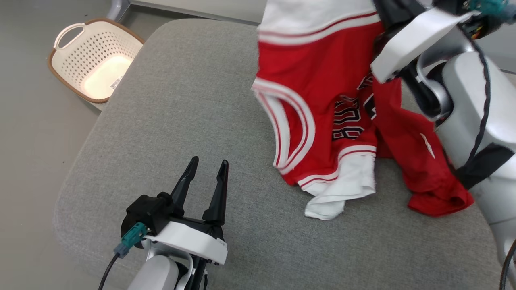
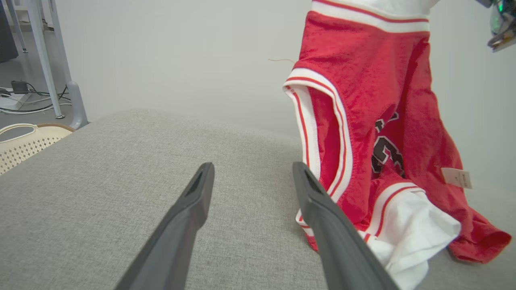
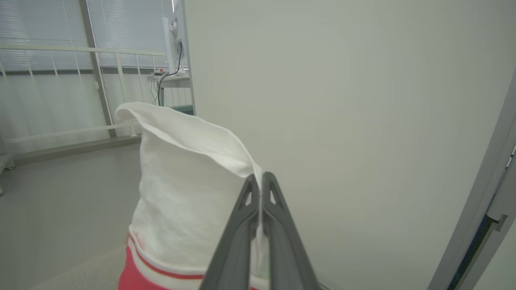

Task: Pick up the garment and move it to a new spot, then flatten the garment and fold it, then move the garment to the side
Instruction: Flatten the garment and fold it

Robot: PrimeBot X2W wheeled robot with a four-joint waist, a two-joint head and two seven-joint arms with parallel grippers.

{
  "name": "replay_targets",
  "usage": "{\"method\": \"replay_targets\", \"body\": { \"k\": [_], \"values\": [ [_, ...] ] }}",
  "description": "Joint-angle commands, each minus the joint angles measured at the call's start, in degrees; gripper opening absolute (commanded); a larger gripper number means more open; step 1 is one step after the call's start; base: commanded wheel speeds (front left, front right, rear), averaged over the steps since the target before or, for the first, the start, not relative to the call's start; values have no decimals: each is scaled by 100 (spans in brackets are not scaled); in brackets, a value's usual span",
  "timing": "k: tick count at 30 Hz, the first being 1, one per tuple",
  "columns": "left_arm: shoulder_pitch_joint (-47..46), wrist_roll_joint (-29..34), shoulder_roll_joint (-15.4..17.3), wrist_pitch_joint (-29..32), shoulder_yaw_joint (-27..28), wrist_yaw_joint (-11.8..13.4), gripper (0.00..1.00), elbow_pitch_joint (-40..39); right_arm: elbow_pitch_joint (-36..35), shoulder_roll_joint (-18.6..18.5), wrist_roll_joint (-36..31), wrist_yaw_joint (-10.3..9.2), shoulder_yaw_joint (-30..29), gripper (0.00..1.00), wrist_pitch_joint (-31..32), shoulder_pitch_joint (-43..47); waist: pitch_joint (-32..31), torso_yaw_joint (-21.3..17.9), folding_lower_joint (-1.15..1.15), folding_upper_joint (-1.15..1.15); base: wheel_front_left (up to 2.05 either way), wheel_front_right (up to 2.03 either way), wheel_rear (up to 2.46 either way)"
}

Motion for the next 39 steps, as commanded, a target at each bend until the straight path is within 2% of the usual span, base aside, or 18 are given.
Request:
{"method": "replay_targets", "body": {
  "k": [1,2,3,4,8,13,18,24,29,32,34,39],
  "values": [
    [-117,-113,20,-8,-105,13,100,-41,666,-118,-267,-1,-229,0,26,-370,194,203,0,0,0,0,0],
    [-117,-113,20,-8,-105,13,100,-41,666,-118,-267,-1,-229,0,26,-370,194,203,0,0,0,0,0],
    [-150,-140,20,-8,-156,24,100,-55,983,-153,-385,-1,-326,0,50,-514,240,246,0,0,0,0,0],
    [-202,-213,19,-8,-244,53,100,-90,1583,-206,-706,-2,-399,100,124,-764,336,320,0,0,0,0,0],
    [-271,-325,21,-8,-375,128,100,-131,2710,-295,-1339,-3,-750,100,56,-1214,487,391,0,0,0,0,0],
    [-300,-344,20,-8,-392,189,100,-110,3406,-59,-1615,-1,-1081,100,-369,-1292,515,291,0,0,0,0,0],
    [-357,-229,23,-8,-267,169,100,-63,3550,96,-1546,-2,-957,100,-860,-1006,352,5,0,0,0,0,0],
    [-334,-67,22,-8,-86,112,100,-29,3278,123,-1174,-2,-733,100,-1255,-461,116,-380,0,0,0,0,0],
    [-284,53,19,-8,30,74,100,-17,2433,-223,-699,-2,-326,100,-1423,477,-141,-759,0,0,0,0,0],
    [-235,132,23,-8,93,35,100,-21,1464,-563,-607,-2,-305,100,-1459,1065,-258,-978,0,0,0,0,0],
    [-206,133,23,-8,138,40,100,-4,709,-801,-813,-4,-553,100,-1454,1586,-311,-1113,0,0,0,0,0],
    [-166,245,27,-8,237,7,100,57,-676,-631,-1231,-4,-1424,100,-1442,2978,-495,-1419,0,0,0,0,0]
  ]
}}
